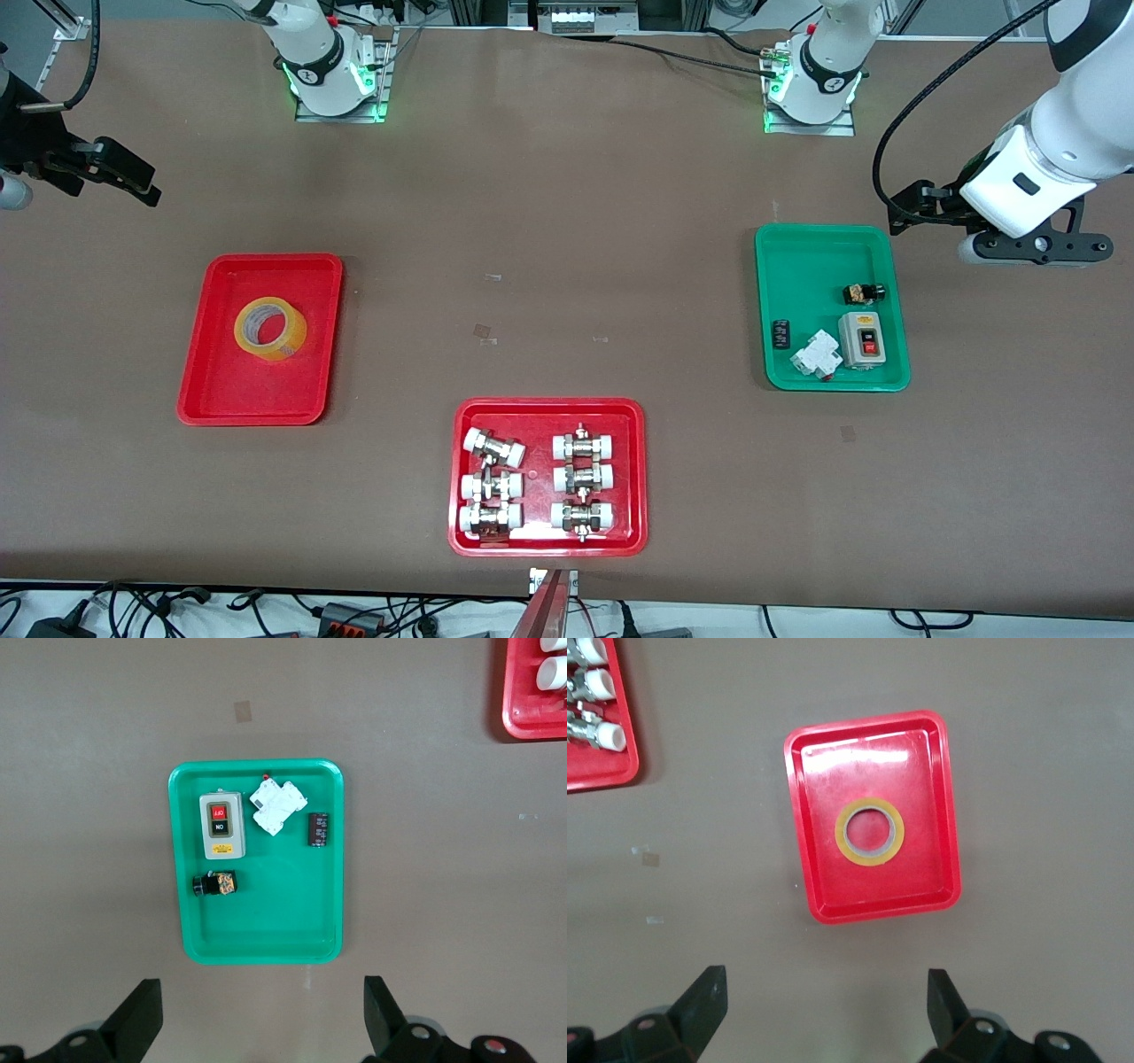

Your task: Left arm passes tape to right arm into tray

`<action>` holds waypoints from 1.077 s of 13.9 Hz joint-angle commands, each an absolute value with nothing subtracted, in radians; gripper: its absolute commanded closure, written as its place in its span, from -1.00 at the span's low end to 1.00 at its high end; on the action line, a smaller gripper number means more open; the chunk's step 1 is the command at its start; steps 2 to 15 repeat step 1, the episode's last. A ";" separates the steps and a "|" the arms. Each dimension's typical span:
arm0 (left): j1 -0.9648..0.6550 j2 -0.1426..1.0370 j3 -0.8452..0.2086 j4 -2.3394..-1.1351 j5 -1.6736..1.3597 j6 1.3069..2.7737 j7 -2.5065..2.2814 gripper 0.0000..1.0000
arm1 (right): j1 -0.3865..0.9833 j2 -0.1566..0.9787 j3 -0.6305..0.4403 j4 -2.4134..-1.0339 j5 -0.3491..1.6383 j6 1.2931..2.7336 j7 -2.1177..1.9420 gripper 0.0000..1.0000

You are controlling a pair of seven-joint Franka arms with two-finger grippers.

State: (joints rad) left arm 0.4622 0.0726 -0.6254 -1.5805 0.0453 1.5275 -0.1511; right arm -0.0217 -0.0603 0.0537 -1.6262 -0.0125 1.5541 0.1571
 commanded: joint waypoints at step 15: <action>0.468 0.052 -0.620 -1.595 0.031 1.539 -0.126 -1.00 | -0.017 -0.051 0.054 -1.595 -0.003 1.522 0.144 -1.00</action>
